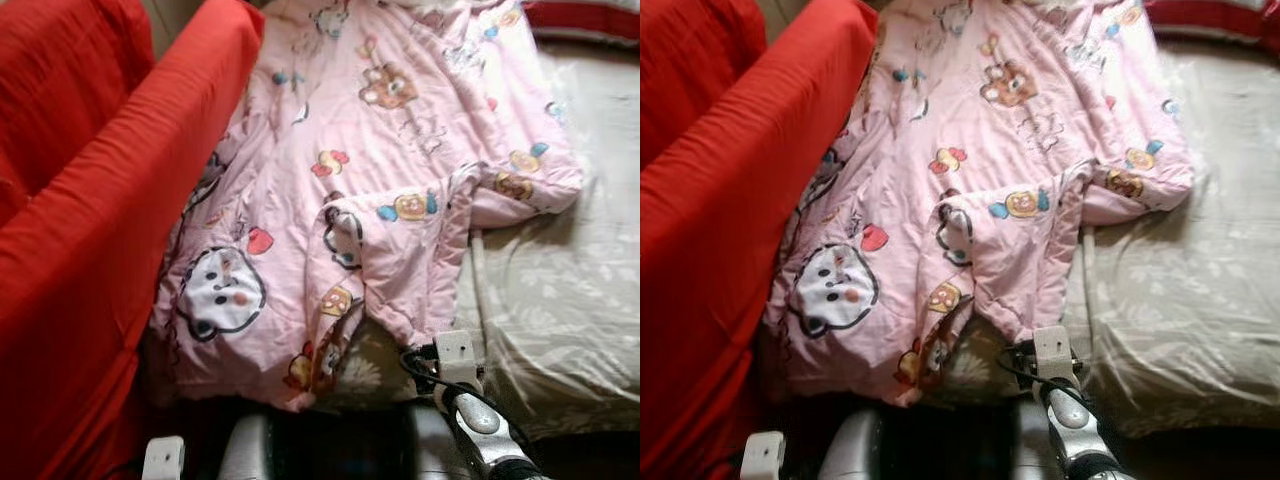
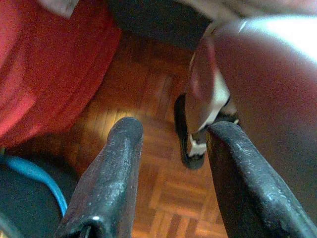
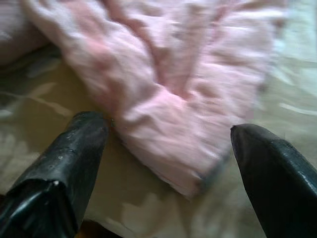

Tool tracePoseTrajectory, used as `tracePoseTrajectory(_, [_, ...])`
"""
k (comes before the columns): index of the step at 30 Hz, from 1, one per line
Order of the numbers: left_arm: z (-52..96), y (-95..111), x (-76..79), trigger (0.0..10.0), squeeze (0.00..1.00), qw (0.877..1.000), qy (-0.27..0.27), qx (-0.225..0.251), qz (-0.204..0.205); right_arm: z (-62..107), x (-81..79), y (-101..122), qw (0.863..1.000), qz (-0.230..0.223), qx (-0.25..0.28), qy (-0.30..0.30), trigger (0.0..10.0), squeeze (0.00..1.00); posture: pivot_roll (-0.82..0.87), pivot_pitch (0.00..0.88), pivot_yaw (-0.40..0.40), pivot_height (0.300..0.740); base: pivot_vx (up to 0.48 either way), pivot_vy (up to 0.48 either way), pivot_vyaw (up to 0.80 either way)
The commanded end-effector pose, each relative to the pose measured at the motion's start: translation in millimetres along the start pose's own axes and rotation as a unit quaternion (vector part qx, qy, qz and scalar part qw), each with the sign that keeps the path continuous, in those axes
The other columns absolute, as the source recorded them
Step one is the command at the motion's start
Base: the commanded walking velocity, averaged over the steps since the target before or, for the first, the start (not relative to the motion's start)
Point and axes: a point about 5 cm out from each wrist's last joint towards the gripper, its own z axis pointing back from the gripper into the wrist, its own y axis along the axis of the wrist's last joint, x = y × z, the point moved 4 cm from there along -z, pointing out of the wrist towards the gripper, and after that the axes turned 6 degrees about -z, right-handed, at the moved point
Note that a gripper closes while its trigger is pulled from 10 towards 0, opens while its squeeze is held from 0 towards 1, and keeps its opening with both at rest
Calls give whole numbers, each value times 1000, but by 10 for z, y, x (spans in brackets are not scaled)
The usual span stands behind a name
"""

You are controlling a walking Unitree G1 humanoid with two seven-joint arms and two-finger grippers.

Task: Clean up the room

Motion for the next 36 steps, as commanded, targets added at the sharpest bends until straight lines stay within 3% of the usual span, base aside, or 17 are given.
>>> tracePoseTrajectory(1, [-188,583,168,10000,0,996,-17,88,-17,-14,-48,24,1000,-12,2,1,10000,0,56,322,119,628,0,0,0])
tracePoseTrajectory(2, [-257,925,290,10000,0,990,-26,136,-21,-27,-42,57,1000,-12,6,-2,10000,0,68,328,124,628,0,0,0])
tracePoseTrajectory(3, [-264,1010,313,10000,0,988,-27,149,-21,-33,-39,72,1000,-12,7,-3,10000,0,69,329,124,628,0,0,0])
tracePoseTrajectory(12, [-272,1341,355,10000,0,978,-38,203,-15,-82,23,223,999,-11,23,-28,10000,0,86,335,129,628,0,0,0])
tracePoseTrajectory(30, [-240,1444,370,10000,0,975,-43,217,-12,-15,115,-42,998,-18,-29,-60,10000,0,87,332,137,628,0,0,0])
tracePoseTrajectory(36, [-250,1444,373,10000,0,976,-42,213,-13,22,341,-13,990,-39,-14,-138,10000,0,83,326,137,628,0,0,0])
